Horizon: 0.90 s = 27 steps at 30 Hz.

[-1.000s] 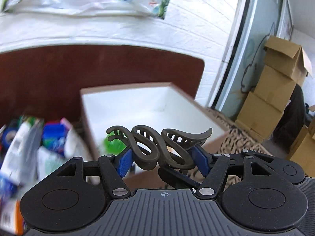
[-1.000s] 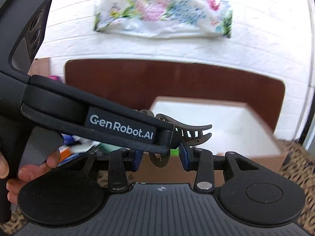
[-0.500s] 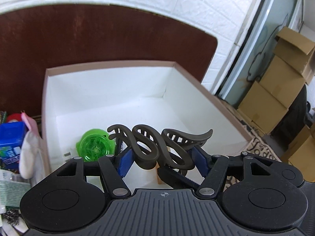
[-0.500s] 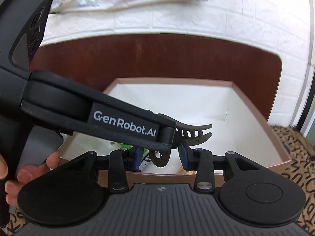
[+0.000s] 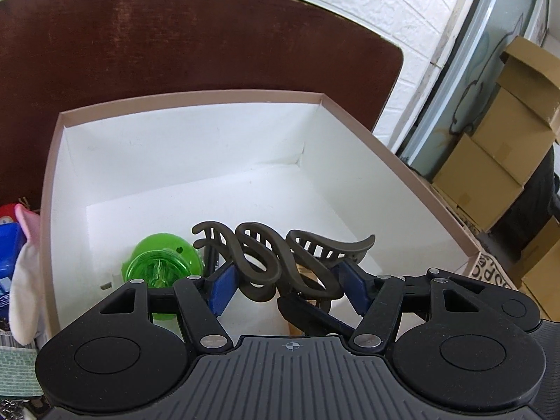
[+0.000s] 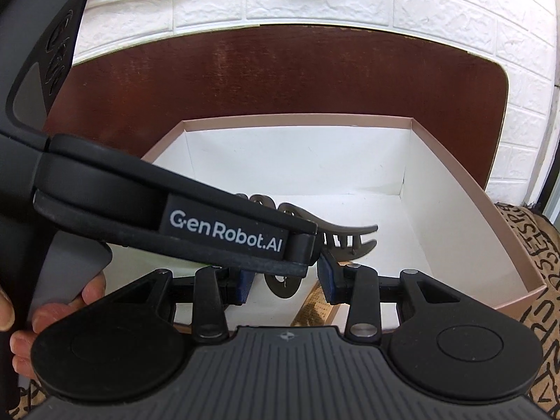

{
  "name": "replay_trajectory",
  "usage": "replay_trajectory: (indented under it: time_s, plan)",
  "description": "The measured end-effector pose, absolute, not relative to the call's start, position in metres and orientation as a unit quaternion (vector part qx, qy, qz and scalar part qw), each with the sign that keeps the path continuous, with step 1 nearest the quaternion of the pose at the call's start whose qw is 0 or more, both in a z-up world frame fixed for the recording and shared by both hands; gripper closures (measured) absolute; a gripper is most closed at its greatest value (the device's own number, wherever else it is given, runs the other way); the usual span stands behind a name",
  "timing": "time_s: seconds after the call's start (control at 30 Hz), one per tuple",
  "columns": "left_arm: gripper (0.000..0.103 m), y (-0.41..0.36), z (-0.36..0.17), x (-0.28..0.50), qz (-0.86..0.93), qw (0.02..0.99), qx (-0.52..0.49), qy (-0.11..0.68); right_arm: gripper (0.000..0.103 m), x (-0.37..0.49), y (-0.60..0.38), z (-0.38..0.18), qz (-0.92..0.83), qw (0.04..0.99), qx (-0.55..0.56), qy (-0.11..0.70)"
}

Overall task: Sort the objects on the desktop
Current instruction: 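Open the left tool to drop the claw clips into the box, then withdraw the left tool from the box back toward the pile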

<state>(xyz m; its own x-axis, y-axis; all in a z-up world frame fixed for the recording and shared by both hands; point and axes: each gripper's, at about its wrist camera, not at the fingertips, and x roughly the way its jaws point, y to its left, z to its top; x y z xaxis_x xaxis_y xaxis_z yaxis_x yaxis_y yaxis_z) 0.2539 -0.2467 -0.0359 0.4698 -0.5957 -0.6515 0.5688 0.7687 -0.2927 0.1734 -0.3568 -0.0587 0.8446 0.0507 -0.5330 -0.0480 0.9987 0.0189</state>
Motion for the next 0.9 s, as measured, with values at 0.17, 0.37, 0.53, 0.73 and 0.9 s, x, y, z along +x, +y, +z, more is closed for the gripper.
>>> replay_trajectory:
  time_s: [0.17,0.37,0.53,0.73,0.9]
  plan:
    - [0.026,-0.246,-0.033,0.255,-0.344,0.859,-0.017,0.379,0.059,0.176,-0.361,-0.061,0.026,0.96,0.009,0.278]
    - [0.007,-0.243,-0.029,0.255,-0.341,0.864,-0.03,0.368,0.048,0.176,-0.363,-0.059,0.017,0.963,0.006,0.268]
    - [0.0,-0.241,-0.031,0.257,-0.327,0.86,-0.04,0.39,0.024,0.175,-0.362,-0.058,0.007,0.966,0.001,0.259]
    - [0.0,-0.234,-0.029,0.252,-0.316,0.868,-0.05,0.381,0.006,0.167,-0.363,-0.058,-0.018,0.968,-0.007,0.251]
    - [0.0,-0.233,-0.03,0.246,-0.317,0.869,-0.052,0.377,0.002,0.161,-0.364,-0.058,-0.025,0.968,-0.008,0.25]
